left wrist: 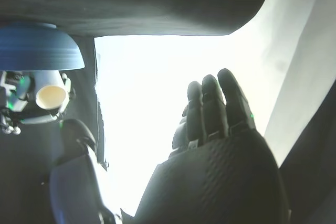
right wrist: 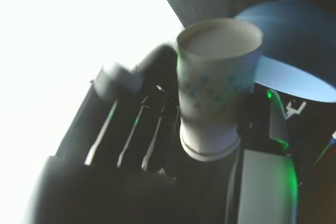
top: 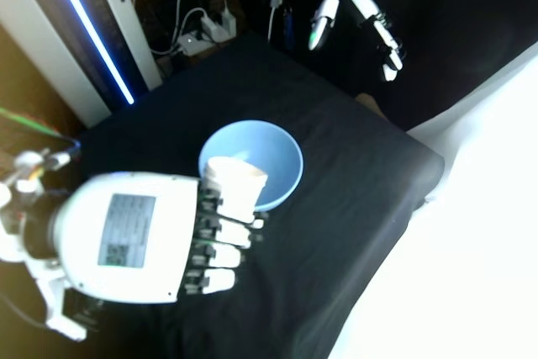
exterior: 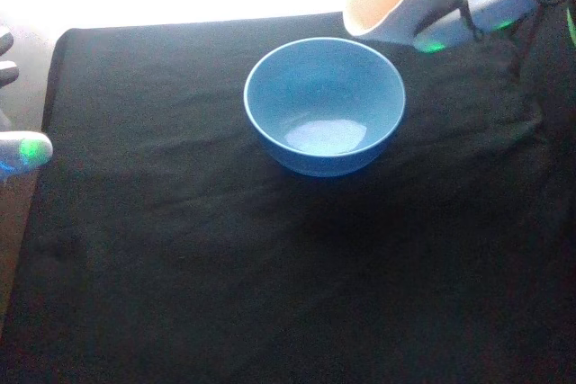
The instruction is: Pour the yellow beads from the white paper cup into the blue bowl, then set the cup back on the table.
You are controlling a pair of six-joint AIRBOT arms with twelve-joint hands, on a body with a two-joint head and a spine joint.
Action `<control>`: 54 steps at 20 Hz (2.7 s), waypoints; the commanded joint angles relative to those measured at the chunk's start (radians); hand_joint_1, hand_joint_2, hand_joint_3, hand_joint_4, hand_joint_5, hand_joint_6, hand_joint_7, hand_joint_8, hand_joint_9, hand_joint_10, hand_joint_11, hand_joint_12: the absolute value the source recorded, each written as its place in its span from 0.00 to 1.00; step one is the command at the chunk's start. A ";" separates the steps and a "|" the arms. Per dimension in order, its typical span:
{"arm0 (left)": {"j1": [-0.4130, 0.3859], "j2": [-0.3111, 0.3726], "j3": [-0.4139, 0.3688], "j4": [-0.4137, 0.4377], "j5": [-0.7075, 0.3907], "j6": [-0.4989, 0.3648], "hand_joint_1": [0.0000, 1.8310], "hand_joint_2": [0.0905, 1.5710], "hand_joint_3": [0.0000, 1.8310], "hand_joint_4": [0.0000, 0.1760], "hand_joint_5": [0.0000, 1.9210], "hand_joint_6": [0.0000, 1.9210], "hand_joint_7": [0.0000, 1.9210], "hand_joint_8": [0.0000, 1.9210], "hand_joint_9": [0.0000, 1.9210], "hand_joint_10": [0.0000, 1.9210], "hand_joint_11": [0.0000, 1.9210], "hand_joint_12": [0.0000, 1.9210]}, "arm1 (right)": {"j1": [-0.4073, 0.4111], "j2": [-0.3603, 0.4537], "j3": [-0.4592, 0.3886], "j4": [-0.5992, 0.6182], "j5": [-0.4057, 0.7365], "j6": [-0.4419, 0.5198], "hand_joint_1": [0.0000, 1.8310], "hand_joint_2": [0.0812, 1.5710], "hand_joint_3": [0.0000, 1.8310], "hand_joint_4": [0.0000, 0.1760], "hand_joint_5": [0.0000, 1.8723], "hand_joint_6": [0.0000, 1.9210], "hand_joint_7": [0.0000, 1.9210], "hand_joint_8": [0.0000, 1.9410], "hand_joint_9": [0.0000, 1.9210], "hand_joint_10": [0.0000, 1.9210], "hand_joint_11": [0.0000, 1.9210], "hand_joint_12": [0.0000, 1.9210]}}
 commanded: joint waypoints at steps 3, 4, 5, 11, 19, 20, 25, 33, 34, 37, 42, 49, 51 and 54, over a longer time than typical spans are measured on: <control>-0.013 0.008 0.005 -0.013 -0.111 -0.008 0.28 0.49 0.00 0.08 0.01 0.00 0.15 0.00 0.14 0.00 0.00 0.35 | 0.037 0.000 -0.009 -0.003 0.053 0.007 0.64 0.67 0.00 0.00 0.56 0.44 0.61 0.95 0.70 1.00 0.76 1.00; -0.014 0.008 0.006 -0.011 -0.110 -0.008 0.29 0.49 0.00 0.10 0.01 0.00 0.15 0.00 0.13 0.00 0.00 0.32 | 0.043 0.000 -0.011 -0.018 0.047 0.007 0.64 0.68 0.00 0.00 0.55 0.45 0.58 0.85 0.66 1.00 0.71 1.00; -0.014 0.008 0.006 -0.011 -0.110 -0.008 0.30 0.50 0.00 0.02 0.01 0.00 0.15 0.00 0.13 0.00 0.00 0.32 | 0.046 0.000 -0.012 -0.026 0.044 0.007 0.64 0.68 0.00 0.00 0.55 0.45 0.58 0.82 0.64 1.00 0.70 1.00; -0.017 0.008 0.007 -0.003 -0.104 -0.007 0.30 0.50 0.00 0.00 0.00 0.00 0.14 0.00 0.11 0.00 0.00 0.28 | 0.085 0.002 -0.031 -0.135 0.002 0.007 0.64 0.68 0.00 0.00 0.55 0.46 0.61 0.69 0.64 0.99 0.68 1.00; -0.019 0.009 0.009 0.004 -0.094 -0.007 0.30 0.49 0.00 0.14 0.00 0.00 0.15 0.00 0.10 0.00 0.00 0.23 | 0.124 0.016 -0.070 -0.283 -0.057 0.008 0.69 0.68 0.00 0.00 0.53 0.47 0.54 0.50 0.60 0.77 0.57 0.96; -0.019 0.009 0.009 0.004 -0.093 -0.007 0.30 0.49 0.00 0.13 0.00 0.00 0.15 0.00 0.10 0.00 0.00 0.22 | 0.126 0.016 -0.075 -0.306 -0.066 0.008 0.65 0.68 0.00 0.00 0.54 0.47 0.61 0.61 0.64 0.84 0.63 0.98; -0.020 0.009 0.011 0.008 -0.089 -0.007 0.29 0.50 0.00 0.02 0.00 0.00 0.15 0.00 0.11 0.00 0.00 0.27 | 0.134 0.016 -0.092 -0.390 -0.100 0.008 0.64 0.68 0.00 0.00 0.55 0.46 0.59 0.84 0.61 0.98 0.64 1.00; -0.020 0.009 0.010 0.007 -0.088 -0.008 0.29 0.49 0.00 0.13 0.00 0.00 0.15 0.00 0.11 0.00 0.00 0.27 | 0.172 0.021 -0.133 -0.527 -0.141 0.008 0.65 0.69 0.00 0.00 0.53 0.48 0.57 0.67 0.59 0.91 0.60 1.00; -0.020 0.009 0.009 0.007 -0.087 -0.008 0.29 0.49 0.00 0.10 0.01 0.00 0.15 0.00 0.13 0.00 0.00 0.31 | 0.175 0.023 -0.138 -0.540 -0.146 0.008 0.69 0.68 0.00 0.00 0.55 0.35 0.55 0.62 0.61 0.81 0.59 0.95; -0.020 0.009 0.009 0.007 -0.084 -0.008 0.30 0.49 0.00 0.09 0.00 0.00 0.16 0.00 0.12 0.00 0.00 0.27 | 0.177 0.025 -0.146 -0.568 -0.154 0.008 0.70 0.67 0.00 0.00 0.56 0.34 0.57 0.53 0.62 0.66 0.57 0.89; -0.020 0.011 0.008 0.009 -0.080 -0.008 0.31 0.50 0.00 0.01 0.00 0.00 0.16 0.00 0.12 0.00 0.00 0.26 | 0.191 0.032 -0.177 -0.656 -0.177 0.009 0.70 0.67 0.00 0.00 0.59 0.28 0.57 0.54 0.58 0.71 0.54 0.94; -0.021 0.012 0.007 0.010 -0.075 -0.008 0.31 0.50 0.00 0.09 0.00 0.00 0.17 0.00 0.11 0.00 0.00 0.19 | 0.203 0.033 -0.196 -0.713 -0.188 0.009 0.70 0.68 0.00 0.00 0.57 0.28 0.56 0.57 0.62 0.79 0.63 0.96; -0.021 0.012 0.007 0.010 -0.074 -0.008 0.31 0.50 0.00 0.12 0.00 0.00 0.17 0.00 0.11 0.00 0.00 0.18 | 0.208 0.033 -0.202 -0.732 -0.189 0.009 0.65 0.66 0.00 0.00 0.59 0.39 0.59 0.72 0.63 0.97 0.65 1.00; -0.021 0.012 0.007 0.010 -0.072 -0.008 0.31 0.51 0.00 0.13 0.00 0.00 0.17 0.00 0.11 0.00 0.00 0.20 | 0.216 0.033 -0.214 -0.773 -0.195 0.010 0.64 0.68 0.00 0.00 0.54 0.47 0.55 0.73 0.60 0.98 0.66 1.00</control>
